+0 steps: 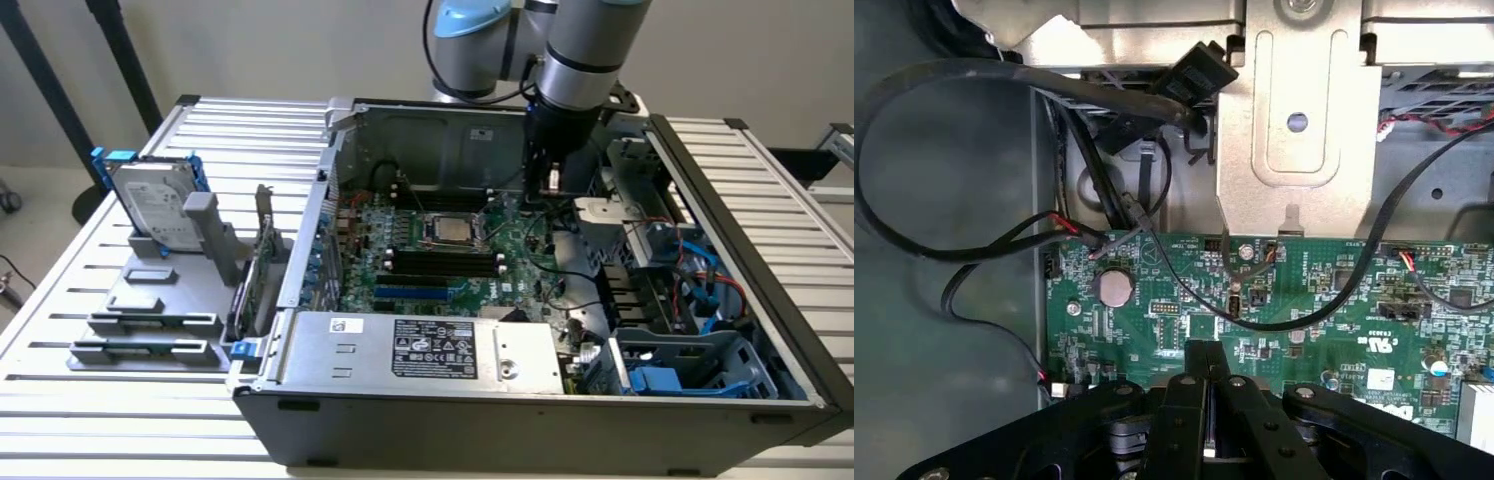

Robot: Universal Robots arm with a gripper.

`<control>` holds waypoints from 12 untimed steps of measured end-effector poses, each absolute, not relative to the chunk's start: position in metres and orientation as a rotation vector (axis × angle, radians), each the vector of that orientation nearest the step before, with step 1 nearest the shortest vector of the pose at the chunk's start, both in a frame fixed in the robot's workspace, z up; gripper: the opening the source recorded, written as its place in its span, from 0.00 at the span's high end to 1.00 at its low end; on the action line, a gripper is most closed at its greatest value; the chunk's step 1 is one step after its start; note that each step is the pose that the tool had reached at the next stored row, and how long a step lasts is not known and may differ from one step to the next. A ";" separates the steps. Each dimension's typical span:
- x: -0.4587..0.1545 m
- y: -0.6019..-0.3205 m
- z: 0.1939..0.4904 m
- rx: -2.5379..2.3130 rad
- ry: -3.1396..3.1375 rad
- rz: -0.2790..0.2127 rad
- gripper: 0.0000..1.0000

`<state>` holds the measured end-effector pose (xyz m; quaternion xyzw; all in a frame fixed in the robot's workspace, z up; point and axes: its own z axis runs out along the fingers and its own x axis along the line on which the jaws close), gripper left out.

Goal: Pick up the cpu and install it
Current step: 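Close the cpu cover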

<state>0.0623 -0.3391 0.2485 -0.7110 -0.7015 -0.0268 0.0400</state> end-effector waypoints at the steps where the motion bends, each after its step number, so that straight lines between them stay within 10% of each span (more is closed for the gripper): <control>1: 0.061 -0.339 0.247 -2.178 -2.149 -0.082 0.89; 12: 0.056 -0.339 0.246 -2.129 -2.090 0.031 0.89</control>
